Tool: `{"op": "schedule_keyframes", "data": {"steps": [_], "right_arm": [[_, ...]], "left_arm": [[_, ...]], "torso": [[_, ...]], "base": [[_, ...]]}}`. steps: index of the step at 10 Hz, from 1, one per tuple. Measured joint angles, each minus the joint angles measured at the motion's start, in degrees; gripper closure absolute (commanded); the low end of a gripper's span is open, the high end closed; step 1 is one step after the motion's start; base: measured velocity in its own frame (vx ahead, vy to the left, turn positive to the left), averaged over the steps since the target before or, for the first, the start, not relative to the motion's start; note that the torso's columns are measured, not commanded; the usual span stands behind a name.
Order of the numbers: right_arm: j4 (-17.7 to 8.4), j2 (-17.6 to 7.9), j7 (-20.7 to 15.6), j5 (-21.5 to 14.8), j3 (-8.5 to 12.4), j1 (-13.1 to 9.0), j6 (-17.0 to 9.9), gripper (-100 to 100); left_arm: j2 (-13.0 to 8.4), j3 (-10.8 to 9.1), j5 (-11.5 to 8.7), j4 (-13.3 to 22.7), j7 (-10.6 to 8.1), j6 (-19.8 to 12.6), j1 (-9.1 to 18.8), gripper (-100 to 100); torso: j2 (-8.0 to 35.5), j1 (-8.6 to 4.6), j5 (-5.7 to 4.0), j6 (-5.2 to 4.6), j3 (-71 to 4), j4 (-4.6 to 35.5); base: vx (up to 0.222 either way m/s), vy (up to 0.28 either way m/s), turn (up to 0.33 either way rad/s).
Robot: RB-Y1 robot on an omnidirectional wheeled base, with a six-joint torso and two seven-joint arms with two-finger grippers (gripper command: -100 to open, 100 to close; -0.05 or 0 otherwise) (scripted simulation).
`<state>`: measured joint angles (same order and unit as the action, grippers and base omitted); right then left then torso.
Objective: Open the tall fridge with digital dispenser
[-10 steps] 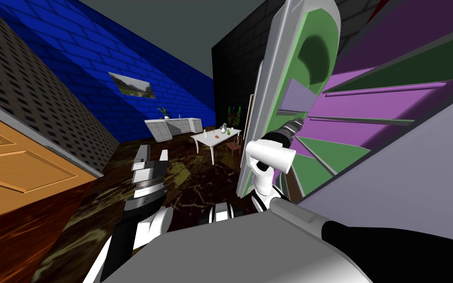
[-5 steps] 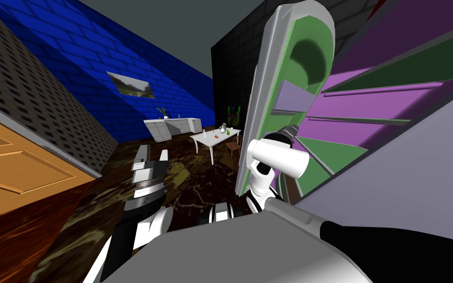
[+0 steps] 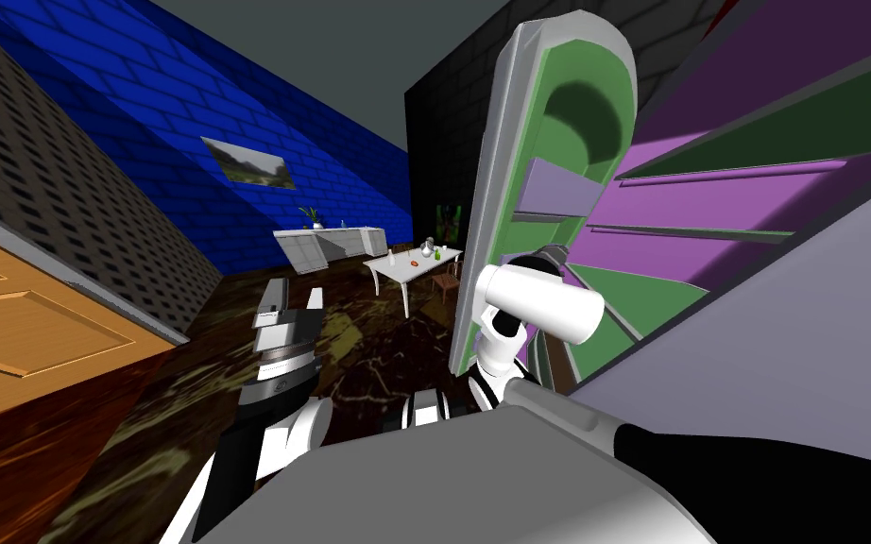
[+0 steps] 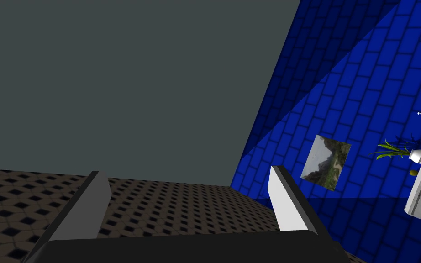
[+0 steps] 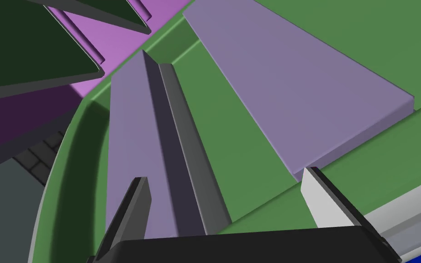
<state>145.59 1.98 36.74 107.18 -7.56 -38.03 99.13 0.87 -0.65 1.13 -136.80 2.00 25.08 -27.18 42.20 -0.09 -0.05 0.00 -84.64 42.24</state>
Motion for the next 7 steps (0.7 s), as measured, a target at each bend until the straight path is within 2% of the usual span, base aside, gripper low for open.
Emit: {"op": "schedule_keyframes", "data": {"steps": [2, 4, 7], "right_arm": [[-0.83, -0.07, 0.29, -1.07, 0.52, -0.36, -0.2, 100], [-1.79, -0.24, 0.96, -2.12, 1.31, -0.42, -0.68, 100], [-3.4, -0.54, 1.58, -4.65, 2.92, -1.06, -1.36, 100]], "left_arm": [[0.02, 0.01, 0.0, 0.0, 0.0, 0.0, -0.01, 0], [0.01, 0.01, 0.0, -0.01, 0.0, 0.01, -0.02, 0], [0.01, 0.01, 0.0, -0.01, 0.0, 0.01, -0.02, 0]], "torso": [[-0.17, 0.61, 0.2, 0.02, -0.07, -0.01], [-0.21, 0.09, 0.06, 0.0, -0.12, -0.05], [0.09, 0.1, 0.06, 0.0, 0.08, 0.05]], "base": [[0.157, 0.11, -0.032], [0.207, 0.091, -0.012], [0.22, 0.127, -0.027]]}}
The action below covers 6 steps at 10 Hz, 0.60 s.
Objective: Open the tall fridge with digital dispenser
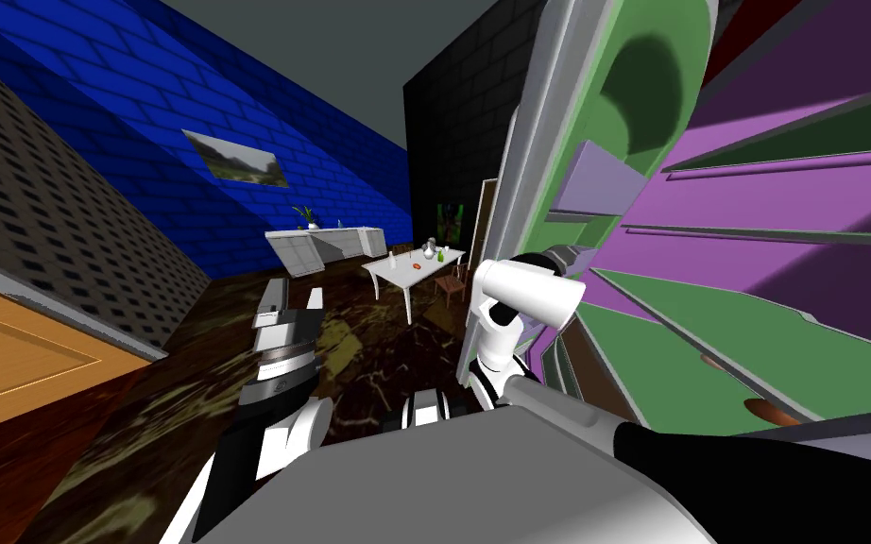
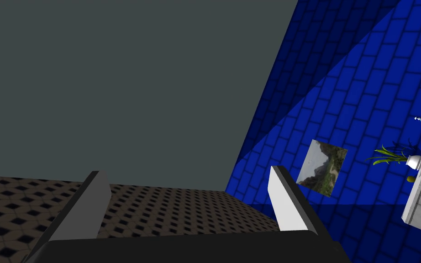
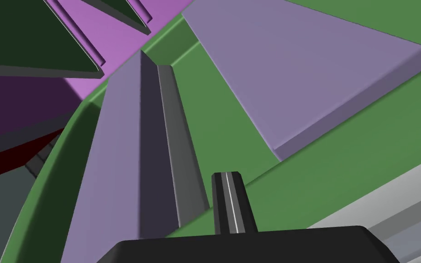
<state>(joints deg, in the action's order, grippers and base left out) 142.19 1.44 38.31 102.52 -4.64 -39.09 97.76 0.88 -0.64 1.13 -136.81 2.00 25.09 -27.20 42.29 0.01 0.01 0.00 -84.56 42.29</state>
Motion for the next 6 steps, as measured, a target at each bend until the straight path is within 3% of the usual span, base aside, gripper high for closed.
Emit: {"op": "schedule_keyframes", "data": {"steps": [2, 4, 5, 6], "right_arm": [[-1.61, -0.26, 0.5, -1.57, 1.42, -0.88, -0.52, 100], [-2.81, -0.32, 1.12, -3.71, 2.2, -1.25, -0.93, 100], [-2.84, -0.32, 1.12, -3.82, 2.26, -1.29, -0.97, -100], [-2.68, -1.91, 0.99, -3.4, 2.75, -0.96, -2.22, -100]], "left_arm": [[0.0, 0.0, 0.0, 0.0, 0.0, 0.0, 0.0, 0], [0.0, 0.0, 0.0, 0.0, 0.0, 0.0, 0.01, 0], [-0.01, 0.0, 0.0, 0.0, 0.0, 0.0, 0.02, 0], [-0.01, -0.01, 0.0, 0.01, 0.0, -0.01, 0.02, 0]], "torso": [[-0.07, 0.13, 0.04, 0.01, -0.03, -0.01], [0.04, -0.04, 0.01, 0.06, 0.01, 0.0], [0.31, -0.26, -0.06, 0.03, 0.17, 0.07], [0.38, -0.33, -0.1, -0.01, 0.24, 0.12]], "base": [[0.243, 0.167, -0.027], [0.136, 0.096, -0.023], [0.027, 0.018, 0.002], [0.024, 0.009, -0.006]]}}
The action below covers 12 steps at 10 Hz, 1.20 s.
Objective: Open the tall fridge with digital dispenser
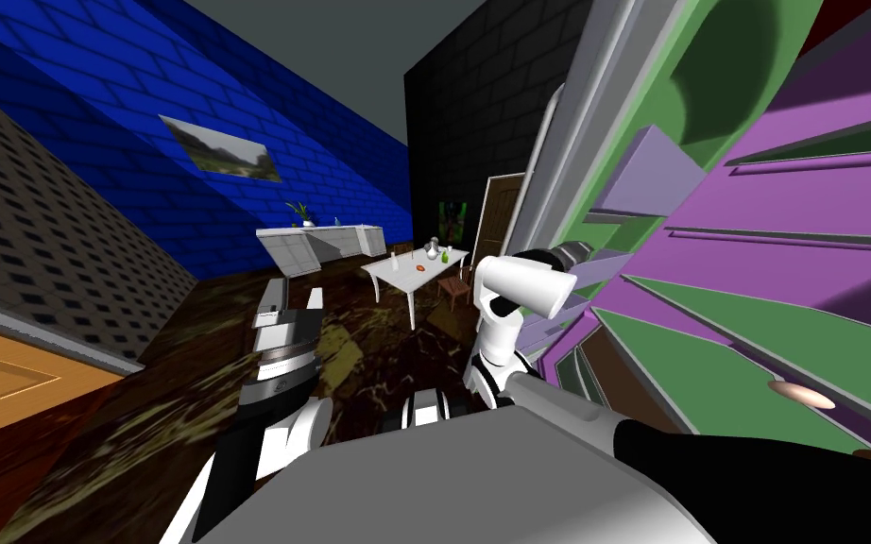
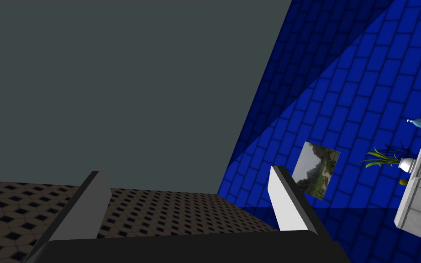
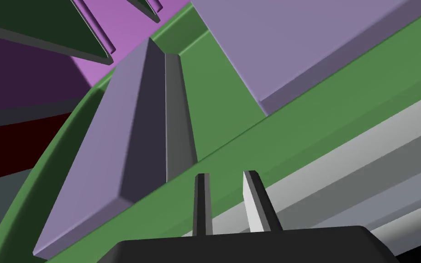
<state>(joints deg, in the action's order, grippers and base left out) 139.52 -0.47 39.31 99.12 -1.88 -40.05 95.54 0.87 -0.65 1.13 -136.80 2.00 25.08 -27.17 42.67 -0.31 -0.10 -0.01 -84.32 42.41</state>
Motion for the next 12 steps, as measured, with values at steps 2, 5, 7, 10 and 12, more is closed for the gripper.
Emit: {"op": "schedule_keyframes", "data": {"steps": [2, 5, 7, 10, 12], "right_arm": [[-1.03, -2.73, 0.32, -1.55, -0.8, 0.15, -3.17, -100], [-2.32, -6.44, -0.13, -2.28, 0.08, 0.18, -6.57, -100], [-4.1, -8.38, -0.21, -3.78, 0.7, 0.67, -8.11, -100], [-7.25, -9.1, 0.09, -6.99, 1.36, 1.6, -8.15, -100], [-8.53, -9.03, 0.78, -8.71, 2.25, 2.06, -7.56, -100]], "left_arm": [[0.0, 0.0, 0.0, 0.0, 0.0, 0.0, 0.0, 0], [0.0, 0.0, 0.0, 0.0, 0.0, 0.0, 0.0, 0], [0.0, 0.0, 0.0, 0.0, 0.0, 0.0, -0.01, 0], [0.0, 0.0, 0.0, -0.01, 0.0, 0.0, -0.02, 0], [0.0, 0.0, 0.0, -0.01, 0.0, 0.01, -0.02, 0]], "torso": [[-0.3, 0.27, 0.09, 0.01, -0.19, -0.09], [-0.49, 0.38, 0.12, 0.01, -0.32, -0.16], [-0.5, 0.41, 0.13, 0.02, -0.32, -0.16], [-0.48, 0.28, 0.09, 0.01, -0.31, -0.16], [-0.51, 0.35, 0.11, 0.01, -0.32, -0.16]], "base": [[0.026, 0.003, -0.005], [0.051, 0.022, -0.008], [0.108, 0.055, -0.016], [0.164, 0.052, -0.019], [0.218, 0.065, -0.025]]}}
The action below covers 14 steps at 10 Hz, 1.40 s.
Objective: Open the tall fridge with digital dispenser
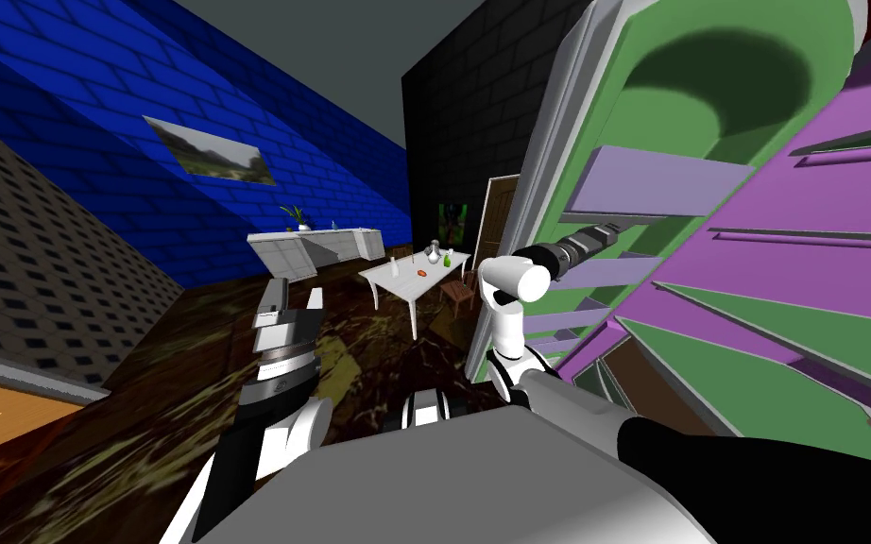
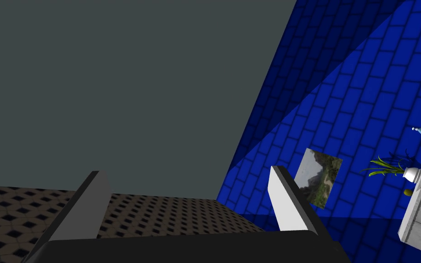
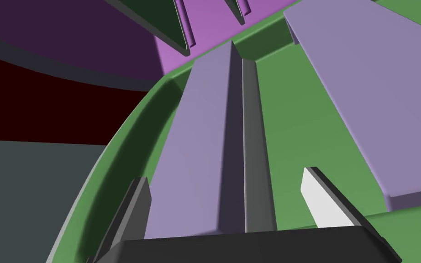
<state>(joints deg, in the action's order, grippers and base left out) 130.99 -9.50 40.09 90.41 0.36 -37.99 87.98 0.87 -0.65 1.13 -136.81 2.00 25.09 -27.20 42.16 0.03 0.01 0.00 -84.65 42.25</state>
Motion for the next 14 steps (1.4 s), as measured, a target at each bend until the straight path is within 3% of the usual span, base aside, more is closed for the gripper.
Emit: {"op": "schedule_keyframes", "data": {"steps": [3, 9, 11, 12, 13, 14], "right_arm": [[1.44, 0.63, 1.94, 0.22, 1.75, -0.56, -0.18, -100], [4.05, 8.46, 4.19, 0.9, 2.8, -1.37, 5.41, -100], [4.19, 9.64, 4.43, 1.11, 2.94, -1.23, 6.55, -100], [4.19, 9.63, 4.42, 1.11, 2.93, -1.23, 6.54, 100], [4.19, 9.63, 4.42, 1.11, 2.93, -1.23, 6.54, -100], [3.62, 9.58, 3.56, 0.91, 3.28, -2.98, 6.64, -100]], "left_arm": [[0.0, 0.0, 0.0, 0.0, 0.0, 0.0, 0.0, 0], [0.0, 0.0, 0.0, 0.01, 0.0, -0.01, 0.03, 0], [0.0, 0.0, 0.0, 0.01, 0.0, -0.01, 0.03, 0], [0.0, 0.0, 0.0, 0.01, 0.0, -0.01, 0.03, 0], [0.0, 0.0, 0.0, 0.01, 0.0, -0.01, 0.03, 0], [0.0, 0.0, 0.0, 0.01, 0.0, -0.01, 0.03, 0]], "torso": [[0.16, 0.01, 0.0, 0.0, 0.1, 0.05], [0.2, -0.06, -0.02, 0.0, 0.13, 0.06], [0.11, -0.04, -0.01, 0.0, 0.06, 0.03], [0.12, -0.05, -0.02, 0.0, 0.07, 0.03], [0.13, -0.04, -0.02, 0.0, 0.08, 0.03], [0.12, -0.04, -0.01, 0.0, 0.07, 0.04]], "base": [[0.207, 0.087, -0.024], [0.054, 0.024, -0.005], [0.0, 0.0, 0.0], [0.0, 0.0, 0.0], [0.001, -0.004, -0.026], [0.003, -0.007, -0.024]]}}
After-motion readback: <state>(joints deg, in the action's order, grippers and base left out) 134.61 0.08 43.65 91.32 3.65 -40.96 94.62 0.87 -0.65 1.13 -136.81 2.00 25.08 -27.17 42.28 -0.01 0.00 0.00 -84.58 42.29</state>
